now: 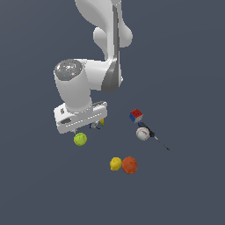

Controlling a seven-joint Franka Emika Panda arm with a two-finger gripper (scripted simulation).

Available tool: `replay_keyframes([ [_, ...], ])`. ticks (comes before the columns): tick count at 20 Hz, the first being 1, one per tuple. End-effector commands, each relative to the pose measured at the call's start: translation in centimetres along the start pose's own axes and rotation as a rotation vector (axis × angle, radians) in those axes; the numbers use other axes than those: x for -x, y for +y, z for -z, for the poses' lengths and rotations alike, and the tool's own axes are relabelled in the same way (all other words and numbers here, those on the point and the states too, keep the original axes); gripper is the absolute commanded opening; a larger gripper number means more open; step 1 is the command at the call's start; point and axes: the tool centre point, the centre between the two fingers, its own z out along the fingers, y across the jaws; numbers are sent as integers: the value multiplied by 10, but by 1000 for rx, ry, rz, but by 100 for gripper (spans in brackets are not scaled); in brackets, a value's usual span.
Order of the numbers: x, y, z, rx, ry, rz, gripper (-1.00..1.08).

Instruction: Pick up a designated object from a clutter of objects.

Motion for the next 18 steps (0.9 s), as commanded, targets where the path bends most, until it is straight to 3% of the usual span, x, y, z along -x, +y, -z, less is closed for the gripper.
replay_keyframes([
  [1, 4, 10, -15, -4, 5, 47, 100],
  [18, 23, 45, -75, -20, 34, 222, 100],
])
